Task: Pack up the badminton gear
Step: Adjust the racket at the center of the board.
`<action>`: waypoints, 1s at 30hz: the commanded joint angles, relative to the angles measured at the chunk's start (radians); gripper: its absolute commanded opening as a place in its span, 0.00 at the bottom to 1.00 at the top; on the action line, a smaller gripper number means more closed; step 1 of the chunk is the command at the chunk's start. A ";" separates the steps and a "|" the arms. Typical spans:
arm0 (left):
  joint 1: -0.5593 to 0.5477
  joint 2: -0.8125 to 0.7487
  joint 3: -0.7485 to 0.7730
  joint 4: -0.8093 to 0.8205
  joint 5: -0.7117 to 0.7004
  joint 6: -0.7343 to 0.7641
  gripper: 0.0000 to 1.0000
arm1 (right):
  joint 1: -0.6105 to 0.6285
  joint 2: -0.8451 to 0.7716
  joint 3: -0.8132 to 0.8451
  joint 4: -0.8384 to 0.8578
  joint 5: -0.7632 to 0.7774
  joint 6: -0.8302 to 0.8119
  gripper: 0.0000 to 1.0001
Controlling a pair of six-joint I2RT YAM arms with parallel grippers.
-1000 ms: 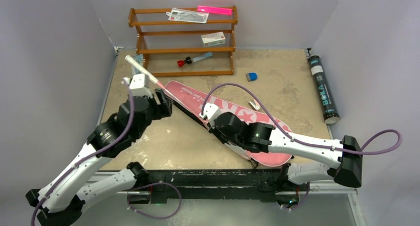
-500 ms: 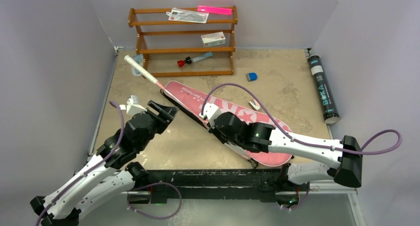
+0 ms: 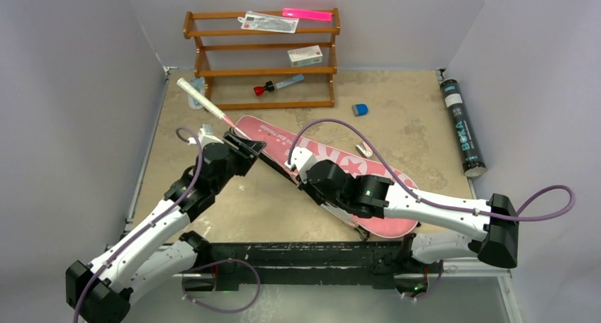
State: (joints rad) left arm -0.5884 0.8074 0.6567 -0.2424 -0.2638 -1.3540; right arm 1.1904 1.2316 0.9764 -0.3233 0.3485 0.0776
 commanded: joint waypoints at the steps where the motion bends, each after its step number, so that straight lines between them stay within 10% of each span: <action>1: 0.017 0.036 -0.022 0.107 0.099 -0.020 0.50 | 0.004 -0.016 0.045 0.070 0.007 -0.008 0.00; 14: 0.032 0.162 -0.086 0.256 0.181 -0.049 0.25 | 0.004 0.000 0.047 0.076 -0.003 -0.018 0.00; 17: 0.035 0.162 -0.099 0.284 0.177 -0.029 0.04 | 0.004 0.004 0.049 0.082 -0.027 -0.021 0.01; 21: 0.039 0.125 -0.127 0.325 0.151 0.086 0.00 | 0.005 0.015 0.095 0.035 -0.130 0.007 0.50; 30: 0.052 -0.081 -0.310 0.306 0.145 0.104 0.00 | 0.002 -0.056 0.195 -0.060 -0.291 0.059 0.71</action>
State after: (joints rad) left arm -0.5499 0.8062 0.4103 0.0307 -0.1120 -1.3125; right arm 1.1908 1.2282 1.1015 -0.3450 0.1352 0.1074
